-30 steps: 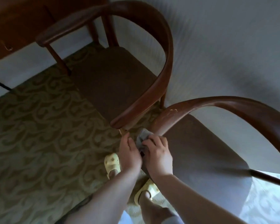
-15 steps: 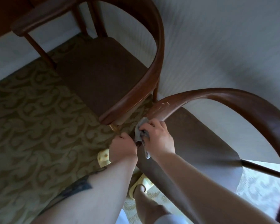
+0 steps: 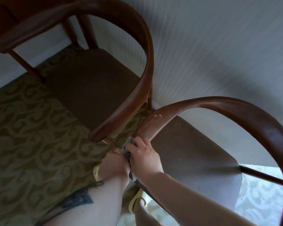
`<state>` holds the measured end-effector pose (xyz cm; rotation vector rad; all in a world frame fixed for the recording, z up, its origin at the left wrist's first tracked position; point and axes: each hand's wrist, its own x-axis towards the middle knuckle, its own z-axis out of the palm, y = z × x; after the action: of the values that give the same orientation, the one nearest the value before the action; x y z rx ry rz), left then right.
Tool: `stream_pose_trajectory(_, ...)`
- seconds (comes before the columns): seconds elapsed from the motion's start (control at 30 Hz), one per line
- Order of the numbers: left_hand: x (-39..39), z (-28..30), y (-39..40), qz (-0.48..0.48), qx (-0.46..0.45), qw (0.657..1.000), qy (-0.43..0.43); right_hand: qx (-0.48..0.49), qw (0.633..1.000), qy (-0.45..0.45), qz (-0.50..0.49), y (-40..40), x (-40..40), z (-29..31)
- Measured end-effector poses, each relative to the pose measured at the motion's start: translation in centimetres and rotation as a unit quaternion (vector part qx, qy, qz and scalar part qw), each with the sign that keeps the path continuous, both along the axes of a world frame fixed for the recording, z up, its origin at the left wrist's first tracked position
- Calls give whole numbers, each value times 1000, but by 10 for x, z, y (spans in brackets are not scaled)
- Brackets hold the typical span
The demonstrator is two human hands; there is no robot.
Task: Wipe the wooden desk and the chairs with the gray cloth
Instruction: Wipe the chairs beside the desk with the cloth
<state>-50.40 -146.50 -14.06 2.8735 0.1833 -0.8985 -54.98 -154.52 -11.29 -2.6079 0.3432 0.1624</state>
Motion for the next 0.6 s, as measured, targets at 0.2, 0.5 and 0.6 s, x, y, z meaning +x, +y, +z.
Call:
stream_pose_trajectory(0.2,5,-3,1,72,-22,997,-24,-55,995,-32,-78,-39,31,-7)
stream_pose_trajectory(0.5,-6,-6,0,76,-36,993,-82,-75,993,-91,-12,-42,0,-28)
stream_pose_trajectory(0.6,-9,-6,-2,81,-35,991,-101,-57,980,-105,-161,-21,8,-25)
